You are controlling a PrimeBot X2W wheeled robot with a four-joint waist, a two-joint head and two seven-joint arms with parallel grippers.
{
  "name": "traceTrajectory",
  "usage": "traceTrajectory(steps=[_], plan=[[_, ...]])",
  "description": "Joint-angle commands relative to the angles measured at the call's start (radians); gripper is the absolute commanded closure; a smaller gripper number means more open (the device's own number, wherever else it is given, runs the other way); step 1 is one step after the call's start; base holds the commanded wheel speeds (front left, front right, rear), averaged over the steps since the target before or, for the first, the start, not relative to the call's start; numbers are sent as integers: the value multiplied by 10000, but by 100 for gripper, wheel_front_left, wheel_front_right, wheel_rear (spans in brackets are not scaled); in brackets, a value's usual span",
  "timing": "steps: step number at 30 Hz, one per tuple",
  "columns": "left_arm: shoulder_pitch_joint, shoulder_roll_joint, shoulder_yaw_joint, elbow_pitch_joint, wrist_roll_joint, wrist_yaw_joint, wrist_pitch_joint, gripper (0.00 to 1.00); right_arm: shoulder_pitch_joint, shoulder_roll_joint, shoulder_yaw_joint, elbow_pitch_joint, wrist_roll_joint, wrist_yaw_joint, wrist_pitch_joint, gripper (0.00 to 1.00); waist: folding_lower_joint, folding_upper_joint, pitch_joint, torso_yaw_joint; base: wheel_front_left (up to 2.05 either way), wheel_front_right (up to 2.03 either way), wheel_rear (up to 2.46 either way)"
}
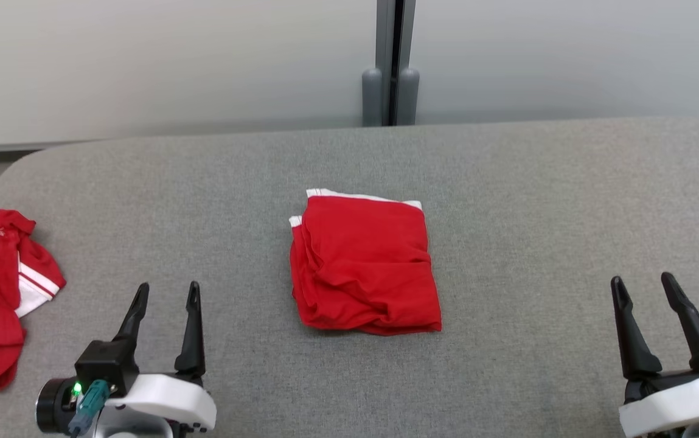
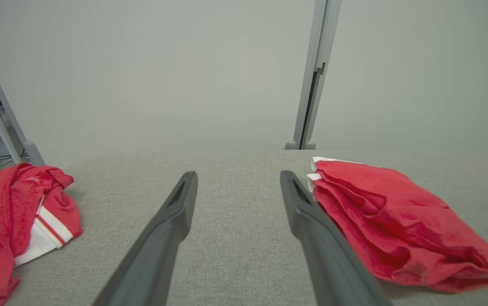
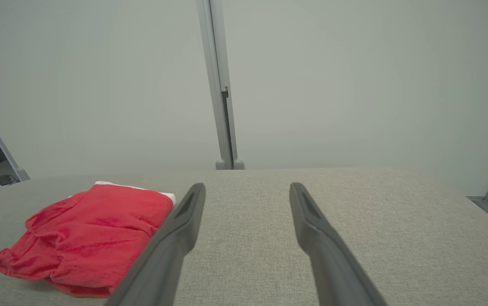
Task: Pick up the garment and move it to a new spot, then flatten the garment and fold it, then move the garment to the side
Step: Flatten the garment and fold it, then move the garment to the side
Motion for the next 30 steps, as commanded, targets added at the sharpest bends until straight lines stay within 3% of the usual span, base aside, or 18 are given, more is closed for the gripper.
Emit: traceTrajectory(steps=[1,15,30], plan=[[158,123,84,-49,-79,-11,41,0,169,42,13,-126,-99,1,75,0,0,0,-300,-15,0,0,0],[1071,469,125,-530,-228,211,566,0,1020,461,-236,-866,-426,1,701,0,0,0,-940,-89,0,0,0],[972,524,24,-479,-329,315,690,0,900,519,-179,-714,-468,1,734,0,0,0,-1061,-70,0,0,0]])
